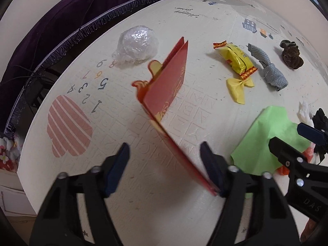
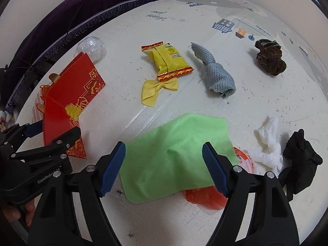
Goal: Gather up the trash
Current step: 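Grasp the red envelope with the left tool while the right tool grasps the green cloth, then carry both items to the grey bin and open the right tool to drop the green cloth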
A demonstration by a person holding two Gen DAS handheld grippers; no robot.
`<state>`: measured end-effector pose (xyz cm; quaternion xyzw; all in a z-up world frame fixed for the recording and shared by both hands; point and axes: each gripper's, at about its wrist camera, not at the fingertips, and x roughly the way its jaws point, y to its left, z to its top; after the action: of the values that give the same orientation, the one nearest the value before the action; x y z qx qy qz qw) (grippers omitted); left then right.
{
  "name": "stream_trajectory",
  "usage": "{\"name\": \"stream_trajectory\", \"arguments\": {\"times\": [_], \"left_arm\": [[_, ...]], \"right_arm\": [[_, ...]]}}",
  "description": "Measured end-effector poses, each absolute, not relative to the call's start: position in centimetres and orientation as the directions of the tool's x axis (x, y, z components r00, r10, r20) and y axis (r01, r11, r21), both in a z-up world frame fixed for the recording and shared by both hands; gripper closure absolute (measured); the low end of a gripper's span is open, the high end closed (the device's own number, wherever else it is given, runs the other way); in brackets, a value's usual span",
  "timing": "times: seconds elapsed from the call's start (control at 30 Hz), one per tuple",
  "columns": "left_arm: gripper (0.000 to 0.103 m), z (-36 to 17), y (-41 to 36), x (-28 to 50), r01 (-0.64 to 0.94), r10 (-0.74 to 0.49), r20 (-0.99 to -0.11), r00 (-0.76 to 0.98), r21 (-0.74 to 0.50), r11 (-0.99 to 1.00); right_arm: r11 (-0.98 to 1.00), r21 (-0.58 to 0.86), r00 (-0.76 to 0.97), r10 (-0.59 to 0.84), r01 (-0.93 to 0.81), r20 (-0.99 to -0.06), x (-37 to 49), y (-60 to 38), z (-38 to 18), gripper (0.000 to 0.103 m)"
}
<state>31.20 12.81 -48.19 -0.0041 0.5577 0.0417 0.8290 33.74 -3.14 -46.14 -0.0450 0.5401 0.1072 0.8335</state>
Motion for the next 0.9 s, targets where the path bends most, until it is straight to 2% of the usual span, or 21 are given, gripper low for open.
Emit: {"name": "stream_trajectory", "arguments": {"times": [0.03,0.1,0.27,0.33,0.37,0.4,0.43,0.47,0.5,0.9], "left_arm": [[0.074,-48.6,12.9,31.3,-0.068,0.05,-0.934,0.355,0.027,0.997],[0.087,-49.3,13.1,31.3,-0.082,0.019,-0.944,0.329,-0.009,0.997],[0.099,-49.7,13.6,31.1,-0.099,-0.018,-0.947,0.32,-0.052,0.994],[0.1,-49.8,13.8,31.1,-0.109,-0.029,-0.95,0.312,-0.066,0.992],[0.1,-49.8,13.8,31.0,-0.111,-0.029,-0.949,0.313,-0.067,0.992],[0.1,-49.9,13.8,31.0,-0.115,-0.025,-0.95,0.312,-0.064,0.991],[0.101,-49.9,13.8,31.0,-0.115,-0.029,-0.95,0.312,-0.068,0.991],[0.101,-49.9,13.8,31.0,-0.115,-0.034,-0.949,0.312,-0.074,0.991],[0.101,-49.8,14.0,30.9,-0.116,-0.037,-0.949,0.314,-0.077,0.99],[0.102,-46.7,16.3,28.3,-0.167,-0.017,-0.921,0.389,-0.089,0.982]], "right_arm": [[0.973,0.031,0.392,0.121,-0.229,-0.912,33.9,-2.9,-46.5,0.029],[0.973,0.006,0.391,0.098,-0.23,-0.915,34.2,-2.4,-47.2,0.029],[0.976,-0.03,0.368,0.052,-0.216,-0.928,34.5,-2.3,-49.3,0.025],[0.977,-0.025,0.346,0.051,-0.212,-0.937,34.5,-2.4,-50.2,0.026],[0.977,-0.029,0.342,0.046,-0.213,-0.938,34.4,-2.4,-50.6,0.035],[0.974,-0.018,0.344,0.063,-0.227,-0.937,34.2,-2.3,-50.7,0.054],[0.971,0.0,0.344,0.084,-0.238,-0.935,34.2,-2.2,-50.7,0.064],[0.969,-0.012,0.353,0.077,-0.245,-0.932,34.1,-1.8,-50.4,0.086],[0.965,-0.009,0.349,0.086,-0.262,-0.933,34.0,-1.5,-50.3,0.1],[0.95,0.05,0.386,0.172,-0.308,-0.906,32.2,0.0,-45.5,0.1]]}}
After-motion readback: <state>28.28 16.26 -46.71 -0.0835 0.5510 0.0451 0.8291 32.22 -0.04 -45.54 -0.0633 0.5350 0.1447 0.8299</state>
